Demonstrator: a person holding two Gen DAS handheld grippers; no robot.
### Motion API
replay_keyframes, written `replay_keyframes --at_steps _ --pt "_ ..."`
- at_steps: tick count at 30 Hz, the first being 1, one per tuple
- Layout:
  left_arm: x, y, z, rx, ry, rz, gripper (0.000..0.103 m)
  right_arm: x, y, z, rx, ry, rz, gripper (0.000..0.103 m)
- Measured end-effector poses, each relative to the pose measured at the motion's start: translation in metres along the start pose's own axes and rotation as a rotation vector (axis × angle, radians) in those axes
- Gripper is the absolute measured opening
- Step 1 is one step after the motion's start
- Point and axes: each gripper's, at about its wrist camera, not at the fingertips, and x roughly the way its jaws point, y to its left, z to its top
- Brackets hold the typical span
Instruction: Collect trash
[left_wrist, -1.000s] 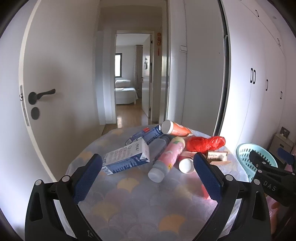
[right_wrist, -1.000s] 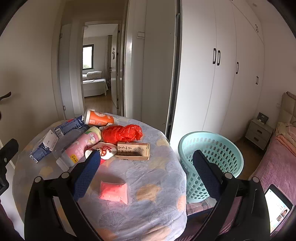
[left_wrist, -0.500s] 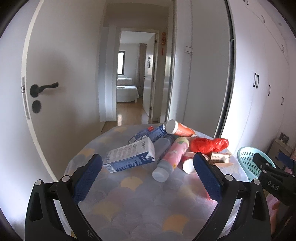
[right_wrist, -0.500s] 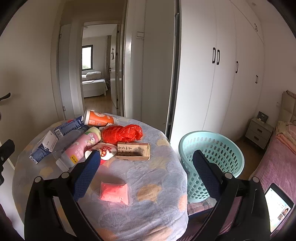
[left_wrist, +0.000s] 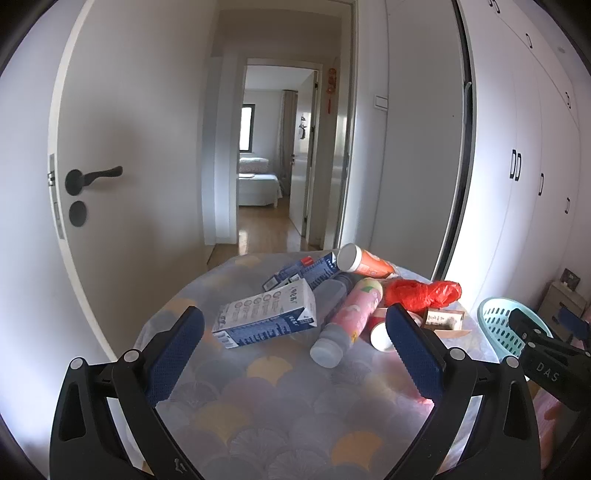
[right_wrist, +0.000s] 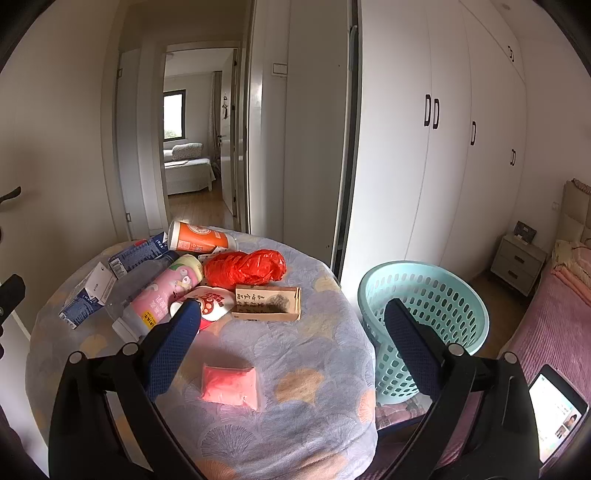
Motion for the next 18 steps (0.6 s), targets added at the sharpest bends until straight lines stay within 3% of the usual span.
replay_keyframes --at_steps 14,18 --pt "0.009 0.029 0.001 -0.011 0.010 0.034 0.095 0.003 -0.005 0.000 0.020 0.000 -0.006 0.090" --pt "0.021 0.043 0.002 -0.008 0.054 0.008 0.095 0.009 -0.007 -0.001 0.024 0.015 -0.003 0.083"
